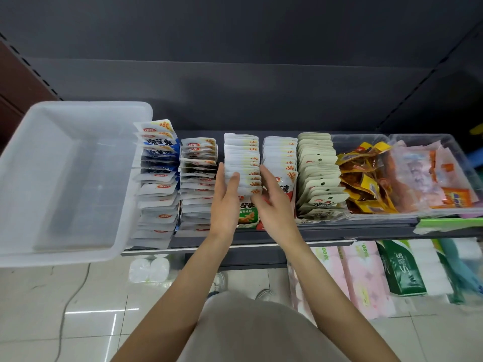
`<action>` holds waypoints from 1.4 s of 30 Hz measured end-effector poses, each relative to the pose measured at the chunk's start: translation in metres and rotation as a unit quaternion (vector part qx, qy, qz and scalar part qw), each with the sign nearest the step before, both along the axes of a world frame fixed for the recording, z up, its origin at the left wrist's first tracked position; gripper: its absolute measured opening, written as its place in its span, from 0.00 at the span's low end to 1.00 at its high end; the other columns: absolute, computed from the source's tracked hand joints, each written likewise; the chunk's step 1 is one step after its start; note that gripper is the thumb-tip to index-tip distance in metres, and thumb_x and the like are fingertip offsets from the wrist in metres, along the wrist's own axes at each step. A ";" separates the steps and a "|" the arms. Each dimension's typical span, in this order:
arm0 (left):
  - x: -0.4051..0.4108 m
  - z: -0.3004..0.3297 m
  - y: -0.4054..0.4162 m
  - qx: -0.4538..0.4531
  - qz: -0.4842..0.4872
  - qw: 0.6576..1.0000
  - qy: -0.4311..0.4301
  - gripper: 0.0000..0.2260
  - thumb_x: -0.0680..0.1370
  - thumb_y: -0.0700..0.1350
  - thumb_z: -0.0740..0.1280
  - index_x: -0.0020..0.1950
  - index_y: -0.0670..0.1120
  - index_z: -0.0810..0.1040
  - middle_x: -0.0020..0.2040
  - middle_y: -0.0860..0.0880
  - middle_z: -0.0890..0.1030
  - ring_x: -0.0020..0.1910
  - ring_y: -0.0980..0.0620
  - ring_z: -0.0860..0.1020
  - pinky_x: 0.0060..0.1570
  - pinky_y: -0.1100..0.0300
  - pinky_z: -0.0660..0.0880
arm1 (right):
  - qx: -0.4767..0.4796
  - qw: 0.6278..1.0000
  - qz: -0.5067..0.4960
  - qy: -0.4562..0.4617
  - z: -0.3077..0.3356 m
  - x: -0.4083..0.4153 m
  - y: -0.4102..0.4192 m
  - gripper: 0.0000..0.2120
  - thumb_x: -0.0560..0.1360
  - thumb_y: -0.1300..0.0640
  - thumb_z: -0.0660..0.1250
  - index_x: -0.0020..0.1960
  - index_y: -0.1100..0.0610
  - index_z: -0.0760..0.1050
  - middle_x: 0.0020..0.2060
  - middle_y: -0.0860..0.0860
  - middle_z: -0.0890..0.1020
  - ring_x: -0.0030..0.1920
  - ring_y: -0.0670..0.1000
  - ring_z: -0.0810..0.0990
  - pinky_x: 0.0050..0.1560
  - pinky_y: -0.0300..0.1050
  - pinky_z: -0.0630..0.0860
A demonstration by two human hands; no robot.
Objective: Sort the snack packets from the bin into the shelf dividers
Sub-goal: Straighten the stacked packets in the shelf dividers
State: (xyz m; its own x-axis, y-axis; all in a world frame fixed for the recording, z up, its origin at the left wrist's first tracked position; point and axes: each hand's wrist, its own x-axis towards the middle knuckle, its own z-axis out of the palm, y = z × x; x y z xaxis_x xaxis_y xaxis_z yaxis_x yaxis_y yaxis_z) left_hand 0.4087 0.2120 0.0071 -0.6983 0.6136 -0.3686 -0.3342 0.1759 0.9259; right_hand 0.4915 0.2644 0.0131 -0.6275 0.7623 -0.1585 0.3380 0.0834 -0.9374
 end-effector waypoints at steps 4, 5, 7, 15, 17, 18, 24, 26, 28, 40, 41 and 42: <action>-0.003 0.008 0.004 0.017 0.002 1.000 0.004 0.22 0.82 0.50 0.55 0.76 0.56 0.56 0.68 0.60 0.66 0.65 0.62 0.65 0.63 0.63 0.63 | -0.004 1.000 0.011 0.015 0.006 -0.004 0.008 0.28 0.79 0.65 0.57 0.76 0.52 0.55 0.74 0.47 0.63 0.73 0.43 0.60 0.73 0.42 0.59; -0.005 0.010 0.006 0.018 -0.001 1.000 0.006 0.22 0.82 0.50 0.55 0.76 0.55 0.55 0.68 0.61 0.65 0.65 0.63 0.64 0.62 0.64 0.62 | -0.015 1.000 0.018 0.019 0.008 -0.007 0.009 0.28 0.79 0.65 0.56 0.77 0.52 0.53 0.75 0.46 0.60 0.74 0.42 0.58 0.74 0.41 0.57; -0.009 0.011 0.011 0.021 -0.001 1.000 0.006 0.23 0.82 0.50 0.55 0.77 0.54 0.55 0.71 0.60 0.64 0.68 0.61 0.63 0.64 0.64 0.61 | -0.019 0.999 0.029 0.023 0.010 -0.014 0.013 0.28 0.80 0.65 0.55 0.77 0.52 0.51 0.76 0.45 0.55 0.74 0.41 0.53 0.75 0.40 0.53; -0.008 0.006 0.016 0.005 -0.005 0.999 0.044 0.23 0.81 0.52 0.56 0.76 0.53 0.58 0.72 0.55 0.67 0.68 0.59 0.65 0.70 0.57 0.62 | 0.036 0.999 0.012 0.016 0.000 -0.024 0.007 0.28 0.80 0.63 0.56 0.77 0.53 0.51 0.77 0.45 0.50 0.74 0.38 0.47 0.65 0.20 0.47; -0.010 0.005 0.016 0.008 -0.009 0.999 0.037 0.23 0.81 0.52 0.57 0.76 0.53 0.58 0.69 0.56 0.69 0.67 0.59 0.67 0.69 0.57 0.64 | 0.030 0.999 0.008 0.020 0.000 -0.024 0.008 0.28 0.80 0.63 0.57 0.77 0.52 0.53 0.77 0.45 0.51 0.74 0.39 0.48 0.65 0.22 0.48; -0.010 0.005 0.015 0.012 -0.010 0.999 0.030 0.23 0.81 0.53 0.57 0.75 0.53 0.59 0.68 0.58 0.70 0.67 0.58 0.68 0.68 0.57 0.64 | 0.027 0.999 0.008 0.021 0.000 -0.023 0.009 0.28 0.80 0.63 0.57 0.76 0.52 0.53 0.77 0.45 0.51 0.74 0.38 0.48 0.66 0.24 0.49; -0.003 0.004 0.013 0.020 -0.012 1.000 0.020 0.24 0.81 0.52 0.58 0.76 0.56 0.56 0.57 0.67 0.73 0.64 0.59 0.70 0.69 0.55 0.65 | 0.028 0.999 0.020 0.021 0.000 -0.020 0.010 0.28 0.80 0.63 0.56 0.77 0.51 0.52 0.76 0.44 0.52 0.74 0.39 0.49 0.72 0.32 0.50; -0.004 0.007 0.011 0.034 -0.014 0.999 0.014 0.25 0.80 0.53 0.58 0.76 0.56 0.54 0.64 0.61 0.72 0.66 0.59 0.70 0.70 0.53 0.64 | 0.023 0.999 0.014 0.032 0.001 -0.020 0.011 0.28 0.80 0.63 0.57 0.76 0.51 0.53 0.76 0.44 0.54 0.74 0.39 0.51 0.73 0.35 0.51; -0.003 0.015 0.008 0.062 -0.025 0.997 0.025 0.24 0.82 0.50 0.57 0.76 0.55 0.54 0.64 0.62 0.71 0.64 0.63 0.70 0.69 0.58 0.63 | 0.037 0.998 0.010 0.055 0.004 -0.017 0.013 0.28 0.79 0.64 0.59 0.75 0.51 0.55 0.76 0.45 0.57 0.74 0.41 0.53 0.74 0.40 0.54; -0.112 0.035 -0.073 -0.096 -0.056 0.773 0.625 0.13 0.74 0.51 0.63 0.56 0.48 0.78 0.46 0.54 0.82 0.50 0.50 0.77 0.53 0.58 0.67 | 0.441 0.852 0.255 -0.122 0.043 -0.088 0.036 0.31 0.75 0.50 0.67 0.74 0.55 0.61 0.71 0.52 0.67 0.72 0.53 0.62 0.71 0.50 0.58; -0.124 0.031 -0.074 -0.109 -0.081 0.747 0.650 0.14 0.73 0.52 0.64 0.55 0.48 0.78 0.46 0.53 0.82 0.50 0.49 0.76 0.53 0.56 0.67 | 0.459 0.832 0.271 -0.154 0.042 -0.101 0.039 0.33 0.75 0.49 0.67 0.75 0.56 0.58 0.72 0.52 0.65 0.72 0.53 0.61 0.70 0.50 0.58; -0.134 0.027 -0.074 -0.118 -0.112 0.720 0.674 0.14 0.72 0.53 0.65 0.54 0.47 0.79 0.47 0.52 0.81 0.51 0.48 0.76 0.54 0.55 0.67 | 0.475 0.812 0.283 -0.186 0.039 -0.112 0.043 0.34 0.75 0.49 0.67 0.75 0.56 0.57 0.72 0.53 0.65 0.71 0.53 0.63 0.69 0.51 0.60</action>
